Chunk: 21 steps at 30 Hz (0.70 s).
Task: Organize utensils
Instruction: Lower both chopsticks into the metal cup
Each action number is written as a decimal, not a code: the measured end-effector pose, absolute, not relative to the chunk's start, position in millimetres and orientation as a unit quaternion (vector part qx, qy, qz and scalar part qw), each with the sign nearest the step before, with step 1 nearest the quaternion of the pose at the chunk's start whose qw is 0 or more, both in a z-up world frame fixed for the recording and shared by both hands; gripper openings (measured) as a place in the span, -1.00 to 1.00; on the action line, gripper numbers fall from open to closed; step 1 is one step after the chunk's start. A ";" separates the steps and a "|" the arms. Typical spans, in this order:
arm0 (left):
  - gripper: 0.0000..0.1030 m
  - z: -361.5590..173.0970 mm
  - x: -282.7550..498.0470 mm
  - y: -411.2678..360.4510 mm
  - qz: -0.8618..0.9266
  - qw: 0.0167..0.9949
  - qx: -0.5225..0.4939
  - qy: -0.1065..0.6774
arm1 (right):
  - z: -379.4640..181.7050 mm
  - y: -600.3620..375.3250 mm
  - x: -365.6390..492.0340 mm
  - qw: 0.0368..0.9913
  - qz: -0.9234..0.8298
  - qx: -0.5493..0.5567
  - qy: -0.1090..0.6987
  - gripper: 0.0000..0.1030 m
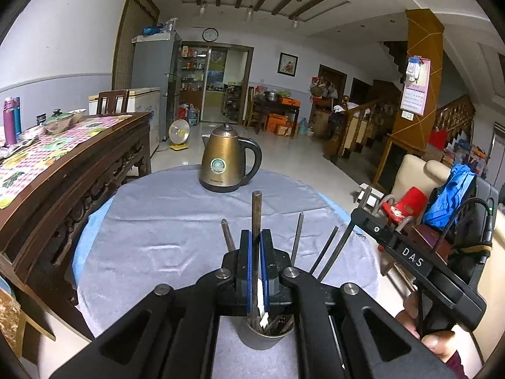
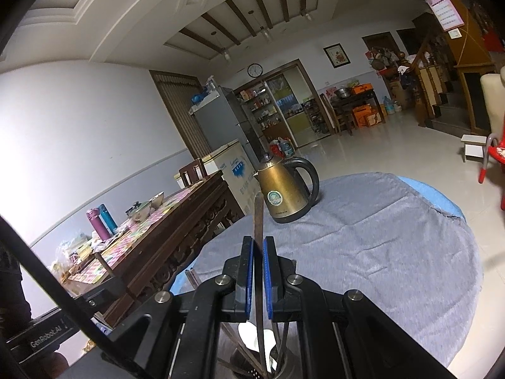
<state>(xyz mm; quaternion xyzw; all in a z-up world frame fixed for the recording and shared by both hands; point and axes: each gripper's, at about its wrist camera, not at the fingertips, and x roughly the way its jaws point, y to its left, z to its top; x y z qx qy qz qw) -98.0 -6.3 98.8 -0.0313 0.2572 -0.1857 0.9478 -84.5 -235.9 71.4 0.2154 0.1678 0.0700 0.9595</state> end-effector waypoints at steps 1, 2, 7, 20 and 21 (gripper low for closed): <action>-0.90 98.5 -98.6 -6.5 -0.183 0.948 -0.029 0.257 | 71.0 -234.9 -85.8 0.960 0.071 0.214 0.169 -0.87; -0.90 98.7 -99.2 -7.1 -0.181 0.949 -0.027 0.257 | 70.6 -233.6 -86.8 0.960 0.071 0.212 0.170 -0.87; -0.90 97.6 -102.0 -7.1 -0.168 0.951 -0.018 0.257 | 71.8 -229.5 -91.1 0.960 0.076 0.207 0.172 -0.87; -0.89 99.0 -110.3 -4.9 -0.146 0.956 -0.003 0.253 | 75.9 -217.5 -101.7 0.962 0.084 0.193 0.174 -0.87; -0.89 99.0 -110.5 -4.4 -0.146 0.956 -0.003 0.253 | 75.6 -217.2 -101.5 0.962 0.085 0.192 0.175 -0.87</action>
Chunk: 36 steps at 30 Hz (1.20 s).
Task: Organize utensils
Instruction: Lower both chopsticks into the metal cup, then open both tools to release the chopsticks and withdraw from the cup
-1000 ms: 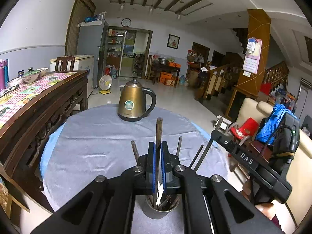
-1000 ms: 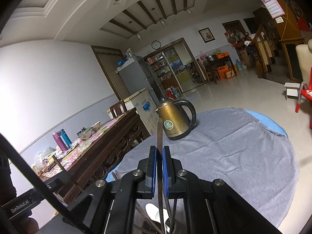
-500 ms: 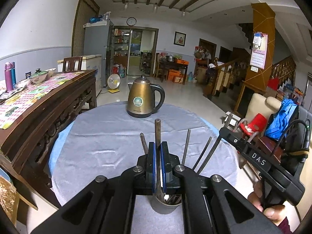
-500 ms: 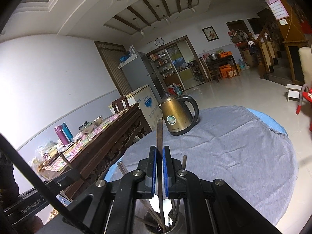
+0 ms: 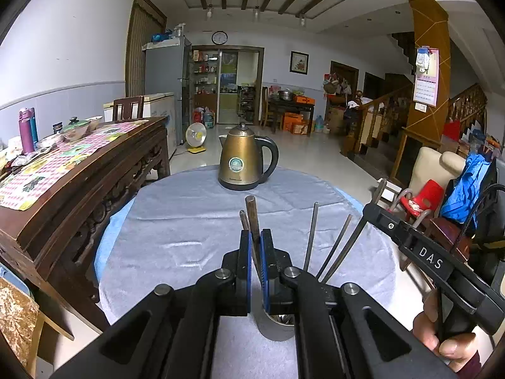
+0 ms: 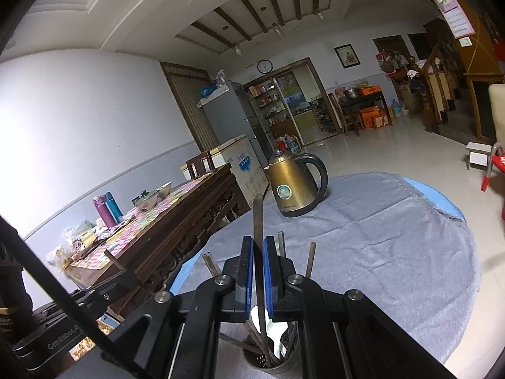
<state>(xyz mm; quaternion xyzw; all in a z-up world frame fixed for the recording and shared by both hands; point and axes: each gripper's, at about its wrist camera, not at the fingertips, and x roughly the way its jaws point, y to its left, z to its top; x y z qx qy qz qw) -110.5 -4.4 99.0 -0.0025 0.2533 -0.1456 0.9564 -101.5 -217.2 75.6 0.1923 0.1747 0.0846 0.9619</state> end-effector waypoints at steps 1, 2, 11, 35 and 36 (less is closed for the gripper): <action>-0.89 98.2 -110.8 -4.3 -0.145 0.956 -0.002 0.254 | 75.4 -216.3 -101.8 0.962 0.085 0.191 0.177 -0.87; -0.89 97.0 -111.1 -4.3 -0.145 0.956 -0.002 0.254 | 74.8 -215.4 -101.3 0.961 0.084 0.191 0.180 -0.87; -0.89 89.9 -110.4 -4.9 -0.145 0.953 0.003 0.267 | 74.9 -207.1 -101.8 0.961 0.084 0.180 0.192 -0.87; -0.88 89.9 -119.9 1.5 -0.140 0.952 0.006 0.274 | 74.2 -186.9 -106.4 0.959 0.096 0.151 0.221 -0.85; -0.88 90.2 -120.2 2.2 -0.139 0.952 0.006 0.273 | 74.4 -186.3 -106.2 0.959 0.096 0.151 0.222 -0.85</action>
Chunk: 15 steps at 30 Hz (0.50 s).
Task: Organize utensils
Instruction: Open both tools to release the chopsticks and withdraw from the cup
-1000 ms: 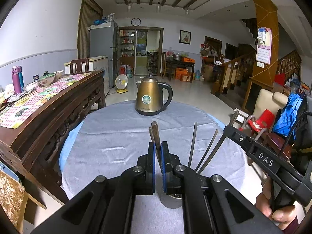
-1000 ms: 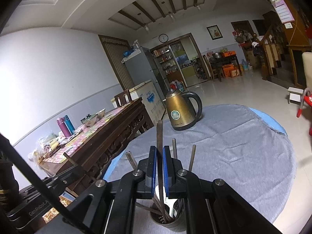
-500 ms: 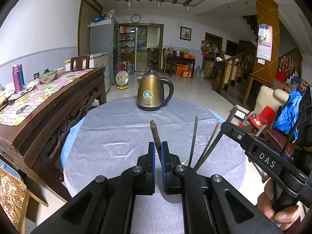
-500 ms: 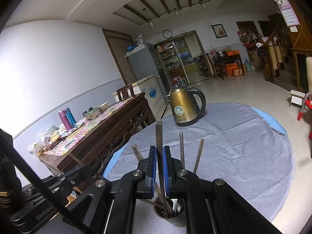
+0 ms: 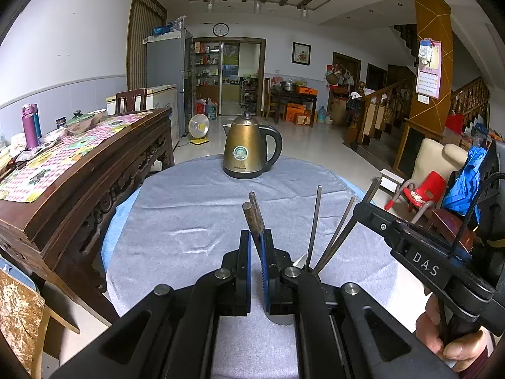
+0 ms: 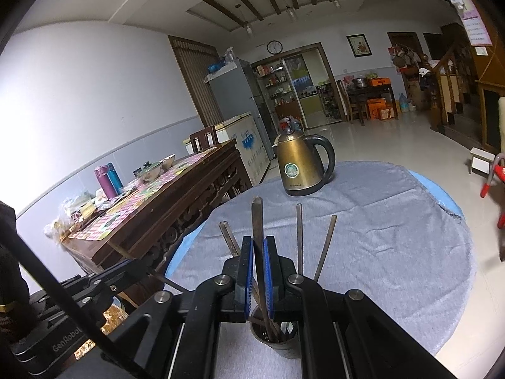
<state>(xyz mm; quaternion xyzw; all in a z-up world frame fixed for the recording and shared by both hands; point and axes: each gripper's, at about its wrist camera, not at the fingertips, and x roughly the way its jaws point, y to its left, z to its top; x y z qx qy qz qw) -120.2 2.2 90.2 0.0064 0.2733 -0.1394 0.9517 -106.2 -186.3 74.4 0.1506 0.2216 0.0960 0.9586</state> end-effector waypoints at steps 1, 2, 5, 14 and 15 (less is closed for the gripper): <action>-0.88 90.2 -120.0 2.5 -0.139 0.952 0.006 0.274 | 74.6 -185.5 -106.2 0.959 0.096 0.149 0.222 -0.85; -0.88 90.5 -120.5 3.9 -0.139 0.952 0.006 0.274 | 74.7 -184.8 -106.4 0.959 0.096 0.149 0.223 -0.85; -0.88 91.2 -121.3 5.6 -0.138 0.952 0.006 0.272 | 75.3 -183.7 -105.9 0.958 0.097 0.148 0.225 -0.85; -0.88 91.9 -122.2 7.0 -0.138 0.952 0.005 0.272 | 76.2 -181.1 -107.1 0.958 0.098 0.146 0.226 -0.84; -0.88 92.3 -122.6 7.8 -0.138 0.952 0.005 0.272 | 76.0 -180.8 -107.2 0.958 0.098 0.146 0.227 -0.84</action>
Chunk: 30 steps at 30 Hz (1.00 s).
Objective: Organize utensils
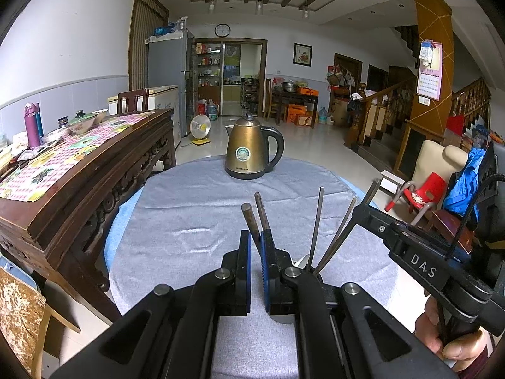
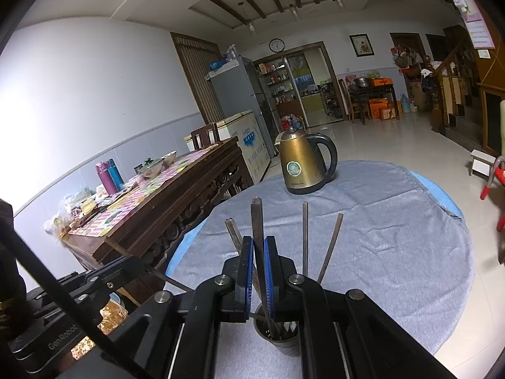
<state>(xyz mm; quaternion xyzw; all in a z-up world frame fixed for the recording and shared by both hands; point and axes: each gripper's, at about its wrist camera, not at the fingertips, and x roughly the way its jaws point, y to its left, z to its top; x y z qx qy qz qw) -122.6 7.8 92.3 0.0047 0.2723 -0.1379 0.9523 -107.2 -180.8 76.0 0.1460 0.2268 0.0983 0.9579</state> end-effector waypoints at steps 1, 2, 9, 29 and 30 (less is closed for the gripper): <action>-0.88 92.3 -122.8 7.8 -0.138 0.952 0.005 0.272 | 76.1 -180.1 -107.2 0.958 0.098 0.145 0.227 -0.84; -0.88 92.3 -122.7 8.0 -0.138 0.952 0.005 0.272 | 76.5 -179.7 -107.4 0.958 0.098 0.145 0.227 -0.84; -0.82 92.0 -125.7 9.4 -0.130 0.951 0.006 0.280 | 73.6 -178.9 -105.6 0.956 0.101 0.145 0.235 -0.81; 0.35 91.8 -123.1 26.8 -0.088 0.953 -0.013 0.289 | 76.0 -195.8 -110.1 0.954 0.091 0.159 0.237 -0.80; 0.44 93.2 -124.6 26.9 -0.080 0.955 -0.008 0.286 | 76.0 -195.6 -110.0 0.953 0.093 0.159 0.239 -0.79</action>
